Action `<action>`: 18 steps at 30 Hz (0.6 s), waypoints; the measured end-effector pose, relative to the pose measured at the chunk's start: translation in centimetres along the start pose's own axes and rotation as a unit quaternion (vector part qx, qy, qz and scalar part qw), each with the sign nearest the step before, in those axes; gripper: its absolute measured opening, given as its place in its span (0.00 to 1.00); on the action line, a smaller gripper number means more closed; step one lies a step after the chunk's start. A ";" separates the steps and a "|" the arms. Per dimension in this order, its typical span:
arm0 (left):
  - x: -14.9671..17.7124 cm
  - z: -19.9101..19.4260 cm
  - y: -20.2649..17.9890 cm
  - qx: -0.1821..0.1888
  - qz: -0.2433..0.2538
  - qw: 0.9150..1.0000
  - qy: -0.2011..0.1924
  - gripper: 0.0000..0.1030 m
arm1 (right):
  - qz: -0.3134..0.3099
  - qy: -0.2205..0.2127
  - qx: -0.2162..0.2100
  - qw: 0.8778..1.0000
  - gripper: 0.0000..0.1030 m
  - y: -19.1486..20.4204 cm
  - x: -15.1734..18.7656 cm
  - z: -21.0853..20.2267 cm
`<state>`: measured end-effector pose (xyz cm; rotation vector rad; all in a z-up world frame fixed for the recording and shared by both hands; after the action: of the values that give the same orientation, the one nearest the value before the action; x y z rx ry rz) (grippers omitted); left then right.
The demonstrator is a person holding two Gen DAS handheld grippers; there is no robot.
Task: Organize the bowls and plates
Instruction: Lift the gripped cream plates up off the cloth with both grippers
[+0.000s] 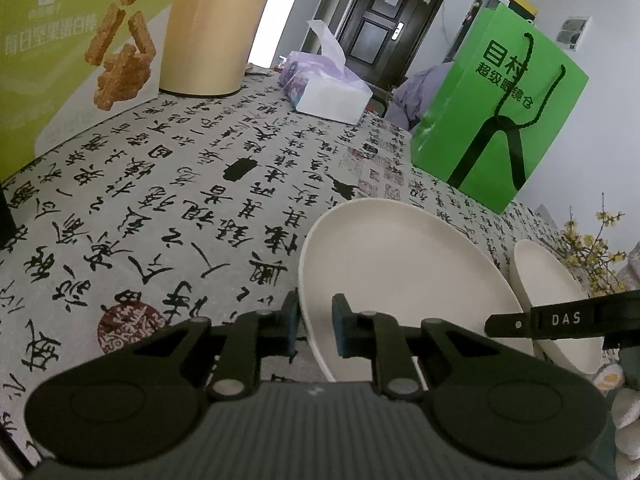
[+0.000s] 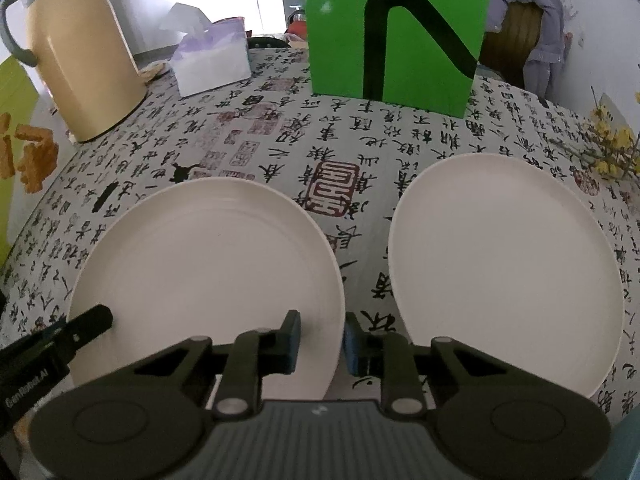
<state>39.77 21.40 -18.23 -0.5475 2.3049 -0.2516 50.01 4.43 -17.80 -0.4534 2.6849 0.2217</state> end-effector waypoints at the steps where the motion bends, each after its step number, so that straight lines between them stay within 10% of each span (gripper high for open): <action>1: 0.0 0.0 0.0 -0.001 0.000 1.000 -0.001 0.17 | -0.004 0.000 0.001 1.000 0.19 0.1 0.0 0.0; 18: 0.0 0.0 0.0 -0.005 0.005 1.000 -0.001 0.17 | -0.020 -0.006 0.006 1.000 0.21 0.3 -0.5 0.3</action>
<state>39.80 21.43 -18.27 -0.5406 2.3076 -0.2337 50.42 4.88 -17.81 -0.4992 2.6617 0.1963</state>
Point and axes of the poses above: each gripper's, at about its wrist camera, not at the fingertips, and z roughly the way its jaws point, y to its left, x to its underside, the point moved 10 cm from there along z, roughly the way its jaws point, and after that the axes turned 4 degrees about y, right-handed, at the moved point
